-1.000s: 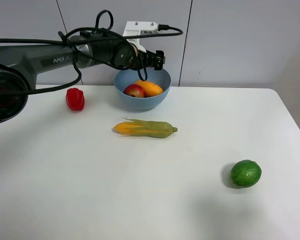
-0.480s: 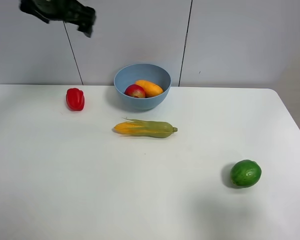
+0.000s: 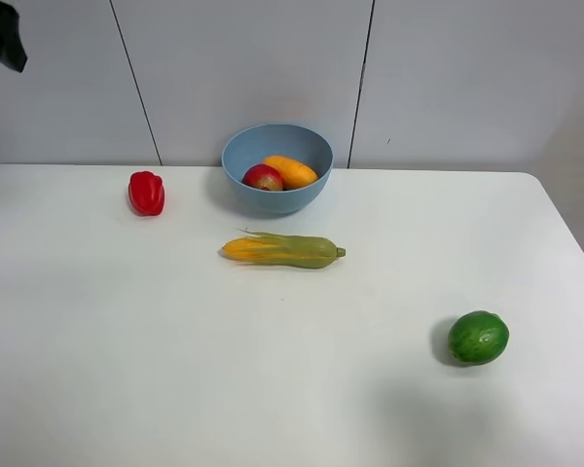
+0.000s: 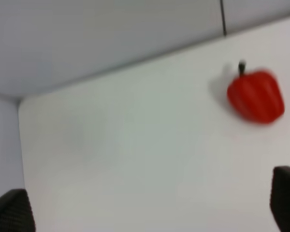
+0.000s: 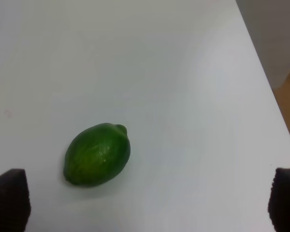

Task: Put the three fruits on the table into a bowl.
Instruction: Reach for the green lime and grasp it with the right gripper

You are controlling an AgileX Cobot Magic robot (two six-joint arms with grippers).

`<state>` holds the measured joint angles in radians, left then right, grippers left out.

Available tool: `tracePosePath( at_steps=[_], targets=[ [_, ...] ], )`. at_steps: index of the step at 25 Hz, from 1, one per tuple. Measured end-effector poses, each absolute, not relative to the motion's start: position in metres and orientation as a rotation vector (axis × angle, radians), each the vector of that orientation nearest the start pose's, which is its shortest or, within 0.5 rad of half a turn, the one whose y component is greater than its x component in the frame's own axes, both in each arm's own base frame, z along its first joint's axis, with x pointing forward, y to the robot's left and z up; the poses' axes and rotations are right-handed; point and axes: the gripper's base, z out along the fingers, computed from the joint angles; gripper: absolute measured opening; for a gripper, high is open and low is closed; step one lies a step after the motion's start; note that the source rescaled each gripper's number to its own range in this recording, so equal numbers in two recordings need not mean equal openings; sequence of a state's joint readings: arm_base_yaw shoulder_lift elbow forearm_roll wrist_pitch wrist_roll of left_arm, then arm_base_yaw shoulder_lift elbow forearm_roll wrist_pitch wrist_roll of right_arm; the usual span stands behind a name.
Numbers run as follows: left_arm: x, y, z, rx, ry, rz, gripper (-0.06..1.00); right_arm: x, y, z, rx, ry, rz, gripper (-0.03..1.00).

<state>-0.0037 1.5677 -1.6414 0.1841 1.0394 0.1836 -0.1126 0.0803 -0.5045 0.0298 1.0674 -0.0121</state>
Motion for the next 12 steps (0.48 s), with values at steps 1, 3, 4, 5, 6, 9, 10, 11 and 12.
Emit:
tracePosePath(
  at_steps=[1, 3, 4, 5, 6, 9, 10, 11, 12],
  targets=[
    [0.331, 0.015, 0.396, 0.268, 2.443, 0.311, 0.98, 0.007, 0.002, 0.278, 0.107, 2.124, -0.037, 1.0],
    [0.307, 0.015, 0.393, 0.263, 2.446, 0.3, 0.98, 0.007, 0.002, 0.278, 0.107, 2.124, -0.037, 1.0],
    [0.295, 0.015, 0.393, 0.257, 2.446, 0.289, 0.98, 0.007, 0.002, 0.278, 0.107, 2.124, -0.037, 1.0],
    [0.281, 0.014, 0.393, 0.241, 2.442, 0.273, 0.98, 0.007, 0.002, 0.278, 0.107, 2.124, -0.037, 1.0],
    [0.266, 0.013, 0.396, 0.215, 2.431, 0.258, 0.98, 0.007, 0.002, 0.278, 0.107, 2.124, -0.037, 1.0],
    [0.218, 0.01, 0.4, 0.121, 2.397, 0.181, 0.98, 0.007, 0.002, 0.278, 0.107, 2.124, -0.037, 1.0],
    [0.205, 0.009, 0.4, 0.097, 2.381, 0.158, 0.98, 0.007, 0.002, 0.278, 0.107, 2.124, -0.037, 1.0],
    [0.191, 0.008, 0.398, 0.081, 2.37, 0.143, 0.98, 0.007, 0.002, 0.278, 0.107, 2.124, -0.037, 1.0],
    [0.171, 0.008, 0.4, 0.068, 2.332, 0.135, 0.98, 0.007, 0.002, 0.278, 0.107, 2.124, -0.037, 1.0]
  ],
)
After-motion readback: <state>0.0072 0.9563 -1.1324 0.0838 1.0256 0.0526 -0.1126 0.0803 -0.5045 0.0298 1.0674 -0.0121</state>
